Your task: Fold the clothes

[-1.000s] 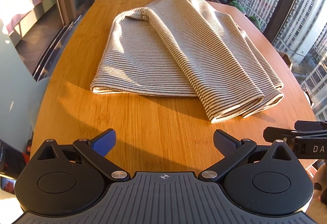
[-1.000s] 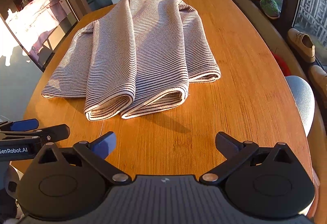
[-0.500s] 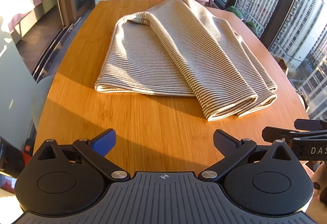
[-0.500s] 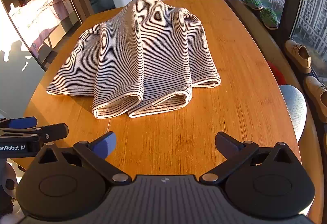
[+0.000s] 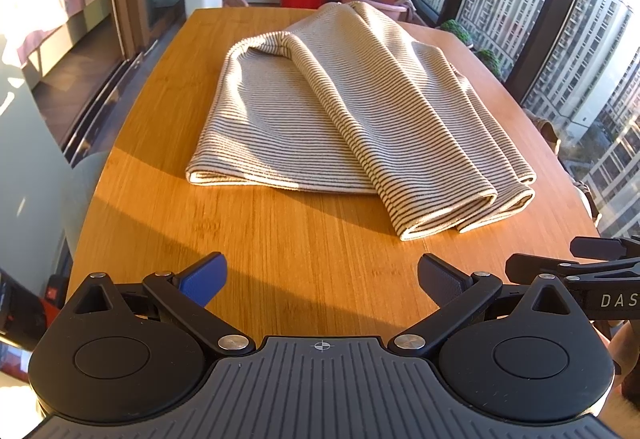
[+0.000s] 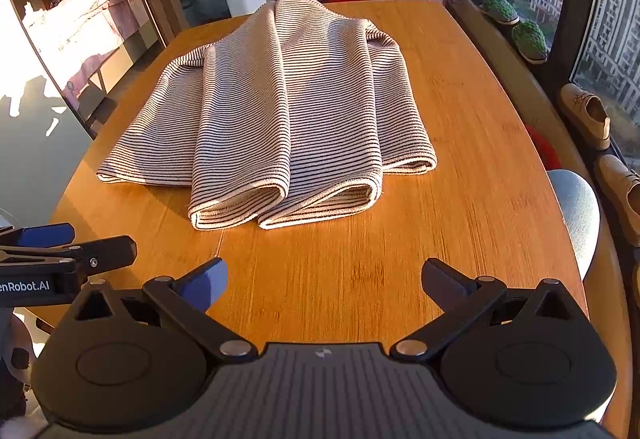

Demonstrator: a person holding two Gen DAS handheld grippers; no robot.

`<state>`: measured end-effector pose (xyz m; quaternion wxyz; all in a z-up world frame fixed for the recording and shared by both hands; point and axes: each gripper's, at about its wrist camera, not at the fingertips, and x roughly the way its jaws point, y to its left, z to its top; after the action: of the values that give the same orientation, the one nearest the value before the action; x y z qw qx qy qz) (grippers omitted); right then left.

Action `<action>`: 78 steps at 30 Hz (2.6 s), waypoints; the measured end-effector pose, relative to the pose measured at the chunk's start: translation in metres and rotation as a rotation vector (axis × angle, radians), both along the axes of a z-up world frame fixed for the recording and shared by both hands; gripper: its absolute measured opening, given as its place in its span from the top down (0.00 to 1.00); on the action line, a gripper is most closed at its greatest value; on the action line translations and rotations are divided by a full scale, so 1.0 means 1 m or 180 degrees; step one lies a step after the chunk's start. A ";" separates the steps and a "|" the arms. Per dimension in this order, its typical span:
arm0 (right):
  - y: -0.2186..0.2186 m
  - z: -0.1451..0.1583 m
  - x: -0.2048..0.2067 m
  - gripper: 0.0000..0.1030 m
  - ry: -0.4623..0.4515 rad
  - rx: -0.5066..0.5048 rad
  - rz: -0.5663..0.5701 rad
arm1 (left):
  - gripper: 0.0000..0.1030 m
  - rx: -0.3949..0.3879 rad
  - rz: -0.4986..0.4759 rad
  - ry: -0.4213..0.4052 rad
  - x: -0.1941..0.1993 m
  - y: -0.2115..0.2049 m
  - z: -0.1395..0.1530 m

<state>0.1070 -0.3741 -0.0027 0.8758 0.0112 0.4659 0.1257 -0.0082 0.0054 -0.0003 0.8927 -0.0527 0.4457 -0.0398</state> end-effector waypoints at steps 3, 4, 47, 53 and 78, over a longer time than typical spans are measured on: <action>0.001 0.000 -0.001 0.00 -0.0005 -0.0004 0.0002 | 0.00 -0.0005 -0.0002 -0.0001 0.000 0.000 -0.001; 0.001 -0.001 -0.001 0.00 -0.0005 -0.0004 0.0003 | 0.00 -0.0006 -0.0002 -0.0002 0.000 0.000 -0.001; -0.001 -0.004 -0.001 0.00 0.0053 0.0035 0.0015 | 0.00 -0.0035 -0.0018 -0.0003 -0.001 -0.001 0.000; 0.000 -0.005 0.000 0.00 0.0075 0.0033 0.0022 | 0.00 -0.0040 -0.0020 0.0005 -0.001 -0.002 -0.002; 0.003 -0.010 0.006 0.00 0.0165 -0.0002 0.0040 | 0.00 -0.0093 -0.0002 0.0054 -0.001 0.001 -0.008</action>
<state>0.1125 -0.3708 -0.0122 0.8626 0.0113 0.4886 0.1306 -0.0092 0.0066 -0.0083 0.8880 -0.0660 0.4527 -0.0462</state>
